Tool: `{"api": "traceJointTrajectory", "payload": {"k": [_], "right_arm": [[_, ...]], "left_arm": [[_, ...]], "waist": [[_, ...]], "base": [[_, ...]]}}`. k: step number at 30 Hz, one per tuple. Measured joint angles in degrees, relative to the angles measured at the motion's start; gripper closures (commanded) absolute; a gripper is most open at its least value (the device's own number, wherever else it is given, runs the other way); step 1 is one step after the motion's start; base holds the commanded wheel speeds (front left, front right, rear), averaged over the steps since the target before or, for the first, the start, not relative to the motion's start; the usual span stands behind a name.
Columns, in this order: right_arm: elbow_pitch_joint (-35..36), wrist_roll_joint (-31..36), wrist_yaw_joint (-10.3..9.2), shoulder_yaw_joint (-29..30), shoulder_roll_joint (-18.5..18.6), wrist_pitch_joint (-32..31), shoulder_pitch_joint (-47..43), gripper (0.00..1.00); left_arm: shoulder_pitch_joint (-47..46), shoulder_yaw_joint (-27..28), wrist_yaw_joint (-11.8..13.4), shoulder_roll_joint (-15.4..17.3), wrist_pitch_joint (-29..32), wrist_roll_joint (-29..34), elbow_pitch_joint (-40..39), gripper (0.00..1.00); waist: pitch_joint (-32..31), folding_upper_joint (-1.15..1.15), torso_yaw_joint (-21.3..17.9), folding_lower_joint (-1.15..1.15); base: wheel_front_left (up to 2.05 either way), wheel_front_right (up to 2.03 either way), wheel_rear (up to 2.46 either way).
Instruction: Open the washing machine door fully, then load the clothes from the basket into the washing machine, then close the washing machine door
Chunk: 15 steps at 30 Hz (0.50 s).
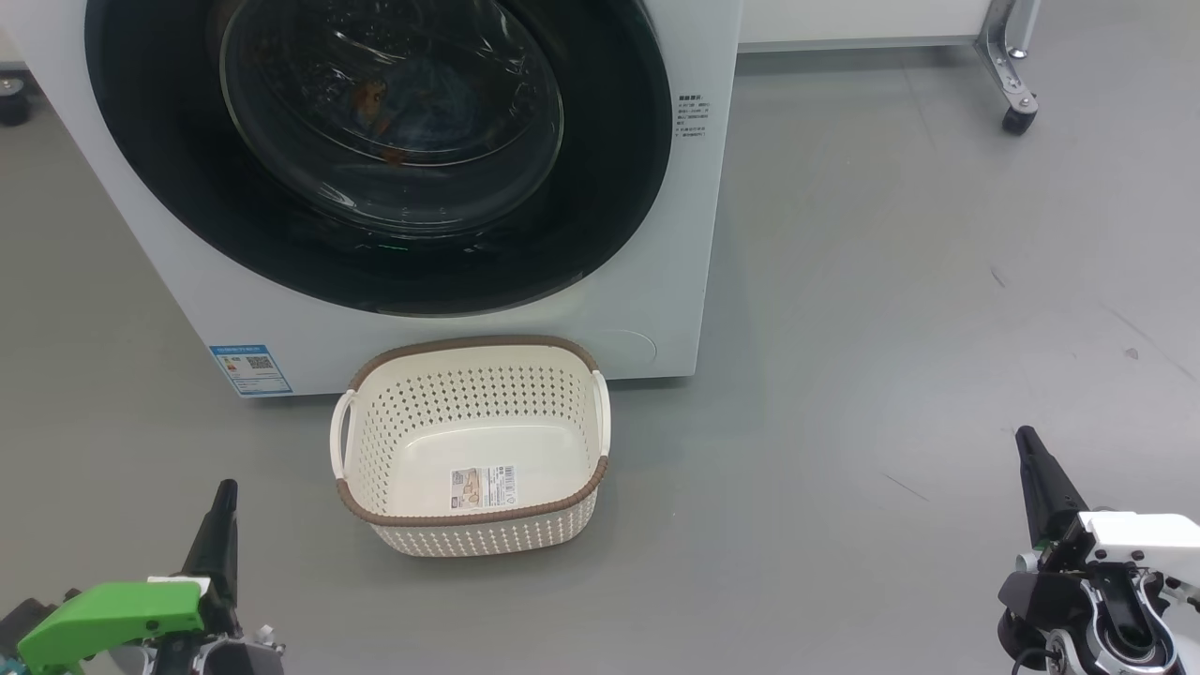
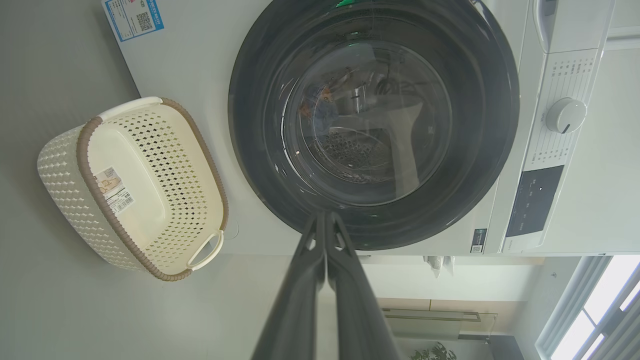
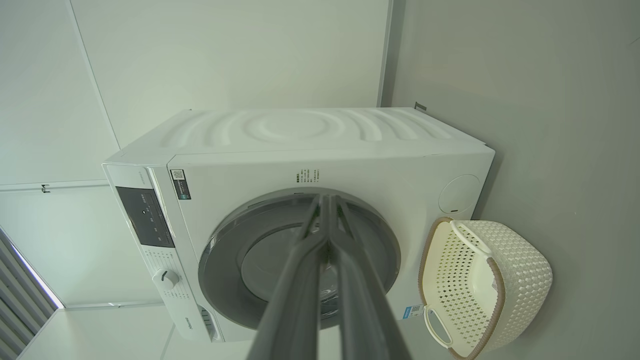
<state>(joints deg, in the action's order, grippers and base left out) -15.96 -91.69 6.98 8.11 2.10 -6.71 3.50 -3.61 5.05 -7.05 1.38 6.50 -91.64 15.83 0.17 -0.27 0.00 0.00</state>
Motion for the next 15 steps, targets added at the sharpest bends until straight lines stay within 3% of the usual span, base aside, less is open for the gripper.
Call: {"api": "traceJointTrajectory", "payload": {"k": [15], "right_arm": [[0.0,0.0,0.00,0.0,0.0,0.0,0.0,1.00]], "left_arm": [[0.0,0.0,0.0,0.0,0.0,0.0,0.0,1.00]], "waist": [[0.0,0.00,0.0,0.00]], "base": [[0.00,0.00,0.00]]}}
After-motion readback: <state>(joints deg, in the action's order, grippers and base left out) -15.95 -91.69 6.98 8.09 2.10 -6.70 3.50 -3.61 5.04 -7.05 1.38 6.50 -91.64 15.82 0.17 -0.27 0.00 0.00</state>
